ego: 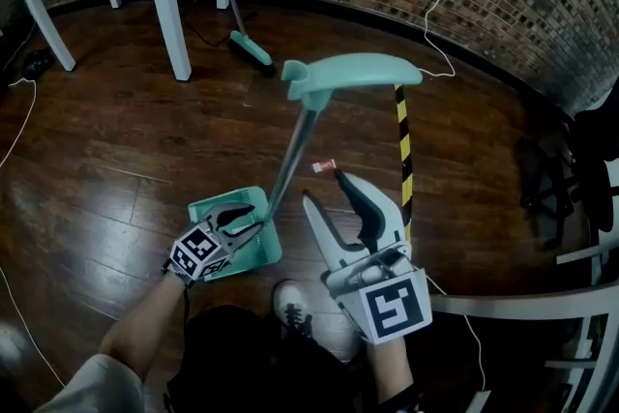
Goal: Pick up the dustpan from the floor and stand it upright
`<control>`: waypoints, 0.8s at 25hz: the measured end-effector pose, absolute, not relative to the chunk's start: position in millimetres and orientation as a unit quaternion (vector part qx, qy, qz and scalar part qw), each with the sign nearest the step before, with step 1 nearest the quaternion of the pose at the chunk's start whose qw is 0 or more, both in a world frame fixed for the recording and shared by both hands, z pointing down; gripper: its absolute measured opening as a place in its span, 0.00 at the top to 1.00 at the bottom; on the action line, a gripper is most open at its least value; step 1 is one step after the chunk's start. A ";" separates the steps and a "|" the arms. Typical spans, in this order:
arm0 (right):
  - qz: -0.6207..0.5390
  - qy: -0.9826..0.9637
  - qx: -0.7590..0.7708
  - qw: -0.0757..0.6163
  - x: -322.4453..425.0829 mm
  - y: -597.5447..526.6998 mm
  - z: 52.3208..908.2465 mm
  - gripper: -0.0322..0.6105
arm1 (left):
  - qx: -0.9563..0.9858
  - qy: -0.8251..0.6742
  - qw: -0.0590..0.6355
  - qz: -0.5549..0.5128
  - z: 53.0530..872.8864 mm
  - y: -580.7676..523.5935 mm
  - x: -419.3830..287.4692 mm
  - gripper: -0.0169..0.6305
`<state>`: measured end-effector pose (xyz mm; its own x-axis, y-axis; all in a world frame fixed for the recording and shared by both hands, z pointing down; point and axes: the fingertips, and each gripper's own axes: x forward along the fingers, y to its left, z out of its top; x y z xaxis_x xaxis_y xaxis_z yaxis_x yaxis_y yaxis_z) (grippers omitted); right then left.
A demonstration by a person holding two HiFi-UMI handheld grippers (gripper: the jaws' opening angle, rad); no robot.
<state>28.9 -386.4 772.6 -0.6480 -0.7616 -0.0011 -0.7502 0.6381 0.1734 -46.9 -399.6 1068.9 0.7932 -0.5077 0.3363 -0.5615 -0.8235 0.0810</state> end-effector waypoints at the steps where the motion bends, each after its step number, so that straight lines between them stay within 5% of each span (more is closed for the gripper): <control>1: -0.091 -0.898 0.430 0.030 38.6 -388.0 765.7 0.69 | 0.940 -0.296 0.088 0.148 1061.2 -400.8 -57.8 0.71; 6: -0.100 -0.876 0.471 0.023 71.3 -401.1 723.3 0.73 | 0.912 -0.375 0.106 0.131 980.7 -401.9 -111.3 0.77; 10: -0.090 -0.864 0.495 0.035 87.3 -385.0 652.2 0.92 | 0.893 -0.422 0.086 0.131 870.2 -401.9 -141.7 0.95; 12: -0.096 -0.863 0.495 0.045 100.1 -374.2 601.7 0.98 | 0.888 -0.437 0.085 0.113 806.1 -394.6 -146.3 0.95; 20: -0.106 -0.868 0.480 0.067 121.1 -358.4 392.9 0.98 | 0.898 -0.425 0.076 0.080 556.5 -333.1 -113.5 0.96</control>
<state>121.1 -358.4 392.9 -0.5308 -0.8473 0.0151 -0.8188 0.5174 0.2486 -113.5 -333.1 556.5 0.6253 -0.7520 0.2085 -0.7765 -0.6263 0.0695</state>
